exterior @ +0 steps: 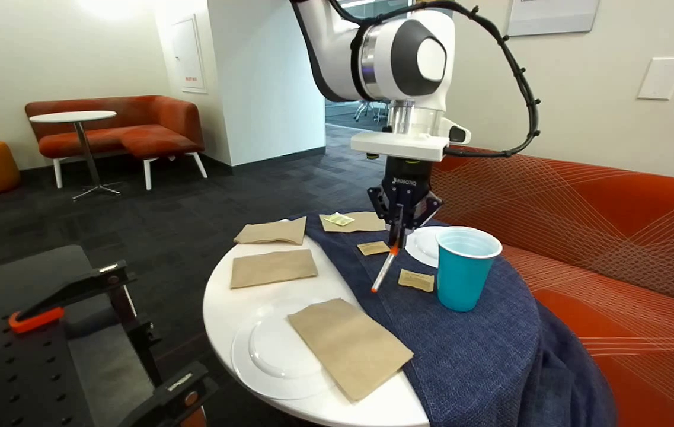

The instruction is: Put the marker on the table

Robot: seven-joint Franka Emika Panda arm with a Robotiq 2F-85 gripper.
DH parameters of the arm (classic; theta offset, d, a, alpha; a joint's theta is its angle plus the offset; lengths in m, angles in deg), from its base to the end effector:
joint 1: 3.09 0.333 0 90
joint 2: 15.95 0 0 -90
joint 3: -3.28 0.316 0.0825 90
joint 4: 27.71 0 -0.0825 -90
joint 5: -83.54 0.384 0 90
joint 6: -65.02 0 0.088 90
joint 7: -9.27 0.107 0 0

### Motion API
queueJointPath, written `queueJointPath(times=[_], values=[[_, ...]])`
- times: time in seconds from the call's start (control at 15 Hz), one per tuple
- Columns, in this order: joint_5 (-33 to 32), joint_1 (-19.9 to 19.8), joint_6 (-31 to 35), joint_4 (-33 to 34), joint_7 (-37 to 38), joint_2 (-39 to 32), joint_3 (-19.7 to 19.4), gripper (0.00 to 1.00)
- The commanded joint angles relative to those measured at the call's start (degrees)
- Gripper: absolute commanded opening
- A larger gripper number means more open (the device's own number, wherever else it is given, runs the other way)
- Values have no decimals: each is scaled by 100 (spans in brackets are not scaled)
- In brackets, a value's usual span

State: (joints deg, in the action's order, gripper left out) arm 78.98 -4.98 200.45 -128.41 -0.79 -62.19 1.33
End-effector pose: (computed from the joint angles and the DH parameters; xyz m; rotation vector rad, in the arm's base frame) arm 0.6275 -0.0424 0.0930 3.0619 0.2747 -0.3217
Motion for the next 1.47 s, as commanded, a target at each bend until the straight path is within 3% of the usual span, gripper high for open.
queueJointPath(times=[0.0, 0.4, 0.47, 0.67, 1.07, 1.4], values=[[17, -132, -312, 491, -211, -325, 202, 4], [10, -107, -319, 568, -227, -495, 312, 4], [11, -103, -315, 561, -219, -504, 315, 37], [-12, -71, -303, 530, -210, -496, 300, 54], [-109, 96, -133, 294, -67, -293, 238, 98], [-159, 279, 72, -38, 64, 19, 206, 100]])
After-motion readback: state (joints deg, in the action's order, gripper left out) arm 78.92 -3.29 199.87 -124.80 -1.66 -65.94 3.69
